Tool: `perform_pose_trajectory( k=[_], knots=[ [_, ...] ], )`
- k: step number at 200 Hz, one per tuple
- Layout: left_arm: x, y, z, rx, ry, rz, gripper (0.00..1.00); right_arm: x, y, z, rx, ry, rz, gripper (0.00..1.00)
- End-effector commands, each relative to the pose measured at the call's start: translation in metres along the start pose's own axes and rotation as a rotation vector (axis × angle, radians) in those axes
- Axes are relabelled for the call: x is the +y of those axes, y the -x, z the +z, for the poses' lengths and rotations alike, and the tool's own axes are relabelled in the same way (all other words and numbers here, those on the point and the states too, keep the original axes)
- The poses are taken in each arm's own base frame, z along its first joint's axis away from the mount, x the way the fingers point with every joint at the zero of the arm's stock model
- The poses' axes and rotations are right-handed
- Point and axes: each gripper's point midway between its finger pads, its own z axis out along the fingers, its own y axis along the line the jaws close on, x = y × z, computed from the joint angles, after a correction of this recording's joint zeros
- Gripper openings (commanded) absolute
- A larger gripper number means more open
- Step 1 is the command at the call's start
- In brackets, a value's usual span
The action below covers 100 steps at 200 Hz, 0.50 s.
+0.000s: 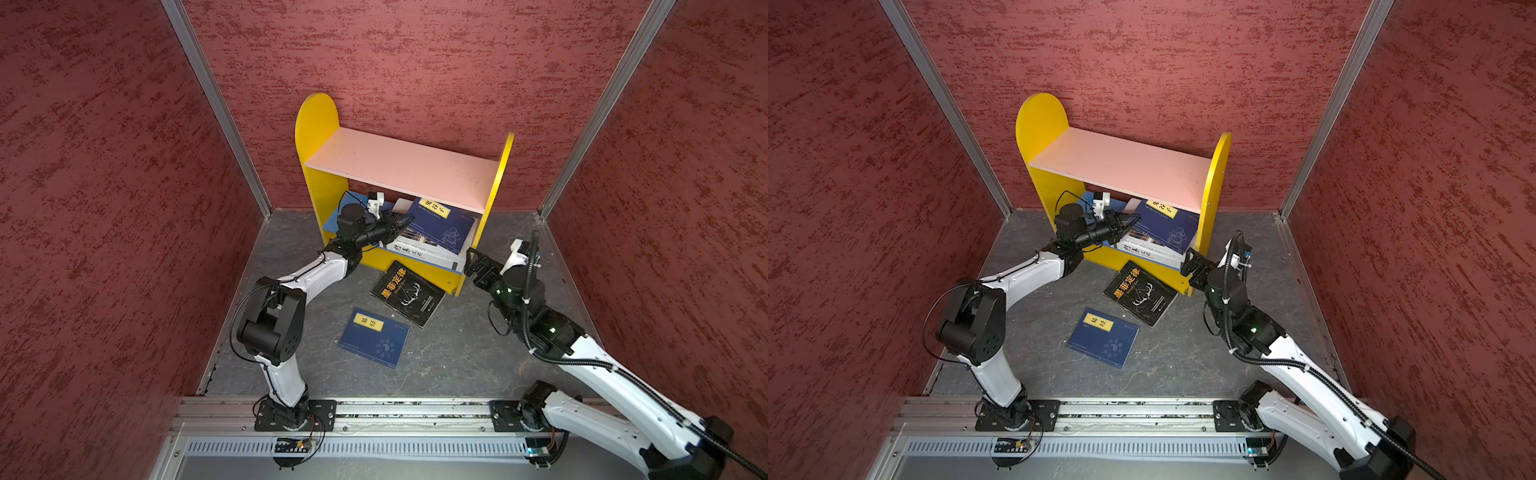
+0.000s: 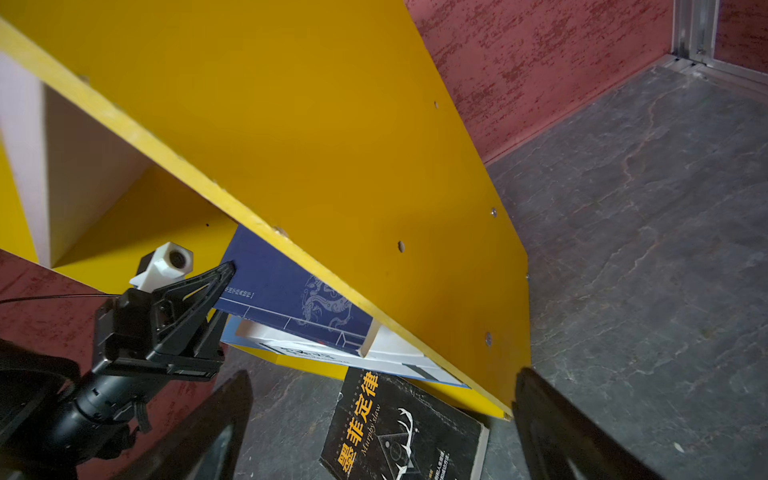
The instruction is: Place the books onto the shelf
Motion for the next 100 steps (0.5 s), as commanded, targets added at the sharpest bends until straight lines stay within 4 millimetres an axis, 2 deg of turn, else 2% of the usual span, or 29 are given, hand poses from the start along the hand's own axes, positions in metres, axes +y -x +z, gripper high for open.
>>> perform_pose_trajectory(
  k=[1, 53, 100],
  knots=[
    [-0.006, 0.005, 0.007, -0.029, -0.011, 0.047, 0.0, 0.015, 0.02, 0.006, -0.045, 0.024, 0.037, 0.99],
    [0.007, -0.004, 0.013, -0.056, 0.033, 0.034, 0.0, 0.008, 0.023, 0.026, -0.057, -0.002, 0.069, 0.99],
    [0.006, -0.009, 0.013, -0.044, 0.033, 0.048, 0.0, 0.007, 0.015, 0.038, -0.025, -0.007, 0.067, 0.99]
  ],
)
